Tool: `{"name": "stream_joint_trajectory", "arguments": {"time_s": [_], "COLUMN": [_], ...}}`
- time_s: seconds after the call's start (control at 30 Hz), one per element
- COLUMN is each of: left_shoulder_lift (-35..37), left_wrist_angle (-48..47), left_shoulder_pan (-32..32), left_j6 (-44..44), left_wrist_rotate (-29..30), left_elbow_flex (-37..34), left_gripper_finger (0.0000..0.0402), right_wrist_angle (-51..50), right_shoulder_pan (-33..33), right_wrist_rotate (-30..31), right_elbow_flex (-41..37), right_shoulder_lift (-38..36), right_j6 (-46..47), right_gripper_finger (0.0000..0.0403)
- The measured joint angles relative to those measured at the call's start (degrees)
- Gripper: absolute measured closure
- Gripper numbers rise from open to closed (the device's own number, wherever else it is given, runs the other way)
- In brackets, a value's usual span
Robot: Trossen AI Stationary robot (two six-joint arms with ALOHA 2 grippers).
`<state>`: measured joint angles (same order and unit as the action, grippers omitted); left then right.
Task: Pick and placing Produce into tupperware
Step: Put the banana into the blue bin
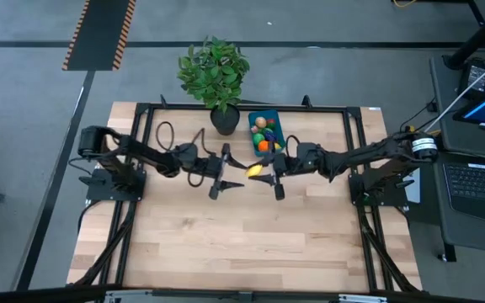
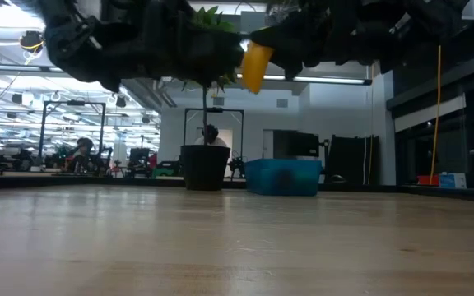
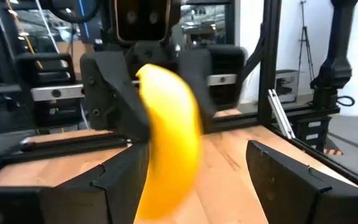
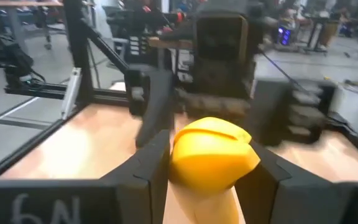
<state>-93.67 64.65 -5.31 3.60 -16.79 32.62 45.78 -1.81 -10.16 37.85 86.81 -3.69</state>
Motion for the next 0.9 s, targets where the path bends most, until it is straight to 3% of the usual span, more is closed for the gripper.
{"name": "stream_joint_trajectory", "arguments": {"time_s": [0.4, 0.63, 0.9], "left_shoulder_lift": [13.5, 14.37, 14.37], "left_wrist_angle": [0.15, 0.05, 0.06], "left_shoulder_pan": [-0.42, -0.42, -0.42], "left_j6": [-0.26, -0.1, 0.02], "left_wrist_rotate": [-0.27, -0.24, 0.09], "left_elbow_flex": [-11.72, -13.2, -13.2], "left_gripper_finger": [0.014, 0.014, 0.014], "right_wrist_angle": [-23.41, -34.27, -35.83], "right_shoulder_pan": [-10.0, -16.43, -20.34], "right_wrist_rotate": [0.14, 0.0, 0.89], "right_elbow_flex": [-0.02, -0.02, -1.41], "right_shoulder_lift": [-15.7, -23.44, -24.22], "right_j6": [-2.79, -3.25, 0.21], "right_gripper_finger": [0.026, 0.026, 0.026]}}
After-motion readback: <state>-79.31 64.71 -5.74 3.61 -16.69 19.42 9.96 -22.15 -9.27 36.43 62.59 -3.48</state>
